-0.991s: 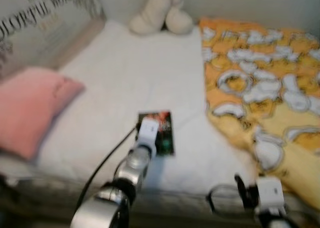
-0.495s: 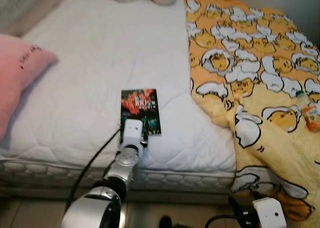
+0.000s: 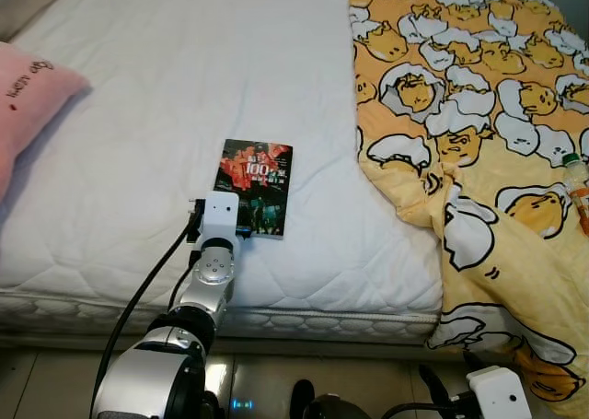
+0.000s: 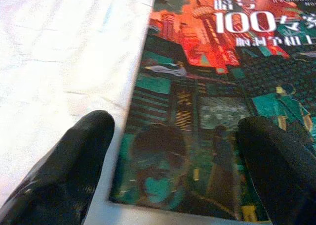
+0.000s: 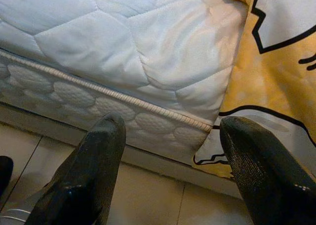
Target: Clean up the room
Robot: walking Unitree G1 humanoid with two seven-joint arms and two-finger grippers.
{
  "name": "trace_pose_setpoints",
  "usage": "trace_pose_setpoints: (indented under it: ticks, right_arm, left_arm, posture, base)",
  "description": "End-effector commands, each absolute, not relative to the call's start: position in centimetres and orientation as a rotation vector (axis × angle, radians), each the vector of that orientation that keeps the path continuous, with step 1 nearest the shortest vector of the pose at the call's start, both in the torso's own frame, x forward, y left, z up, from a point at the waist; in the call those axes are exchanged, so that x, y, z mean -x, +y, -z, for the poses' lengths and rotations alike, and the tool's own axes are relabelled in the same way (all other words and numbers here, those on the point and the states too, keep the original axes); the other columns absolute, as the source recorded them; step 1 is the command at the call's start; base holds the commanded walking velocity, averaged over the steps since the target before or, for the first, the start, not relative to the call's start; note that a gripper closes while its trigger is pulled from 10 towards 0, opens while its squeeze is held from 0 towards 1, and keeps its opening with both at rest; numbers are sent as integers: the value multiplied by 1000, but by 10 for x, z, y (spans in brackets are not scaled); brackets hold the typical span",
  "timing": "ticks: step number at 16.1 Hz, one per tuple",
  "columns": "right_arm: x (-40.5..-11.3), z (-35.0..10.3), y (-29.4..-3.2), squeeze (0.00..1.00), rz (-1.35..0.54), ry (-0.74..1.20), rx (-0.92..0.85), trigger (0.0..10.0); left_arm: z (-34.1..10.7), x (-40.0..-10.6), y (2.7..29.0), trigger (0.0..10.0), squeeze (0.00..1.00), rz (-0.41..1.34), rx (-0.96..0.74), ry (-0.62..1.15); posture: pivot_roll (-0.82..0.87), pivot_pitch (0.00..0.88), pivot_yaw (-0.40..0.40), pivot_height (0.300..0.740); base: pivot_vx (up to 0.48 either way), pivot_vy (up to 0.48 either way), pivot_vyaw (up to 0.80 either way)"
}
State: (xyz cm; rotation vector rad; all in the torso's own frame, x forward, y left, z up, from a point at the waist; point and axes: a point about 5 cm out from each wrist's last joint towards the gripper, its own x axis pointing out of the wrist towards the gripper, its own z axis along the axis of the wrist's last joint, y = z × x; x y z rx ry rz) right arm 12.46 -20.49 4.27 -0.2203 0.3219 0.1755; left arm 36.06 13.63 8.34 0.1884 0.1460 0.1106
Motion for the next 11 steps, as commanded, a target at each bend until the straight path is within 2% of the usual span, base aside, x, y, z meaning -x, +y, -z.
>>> trace_pose_setpoints:
  ticks: [1, 2, 3, 4, 7, 11]
  right_arm:
    - [-118, -36, -205, 0, -188, 372, 213, 10000]
    - [-118, -35, -204, 0, -196, 375, 211, 10000]
    - [-118, -34, -202, 0, -202, 376, 209, 10000]
    - [-118, -33, -202, 0, -199, 377, 204, 10000]
    - [-115, -29, -198, 0, -230, 393, 203, 10000]
    - [-112, -32, -202, 0, -229, 401, 216, 10000]
  left_arm:
    - [-80, -358, 131, 10000, 1000, -73, -192, 159]
    - [-81, -359, 127, 10000, 1000, -34, -213, 154]
    - [-85, -360, 126, 10000, 910, -21, -224, 121]
    - [-94, -362, 128, 10000, 0, -8, -231, 65]
    - [-96, -369, 152, 10000, 0, -104, -265, 119]
    - [-71, -359, 157, 10000, 0, -120, -79, 290]
  posture:
    - [-128, 281, -128, 740]
    - [-127, 277, -125, 740]
    - [-118, 274, -116, 740]
    - [-111, 276, -114, 740]
    - [-114, 288, -126, 740]
    - [-147, 301, -137, 740]
  base:
    - [0, 0, 0]
    - [0, 0, 0]
    - [0, 0, 0]
    - [0, 0, 0]
    - [0, 0, 0]
    - [0, 0, 0]
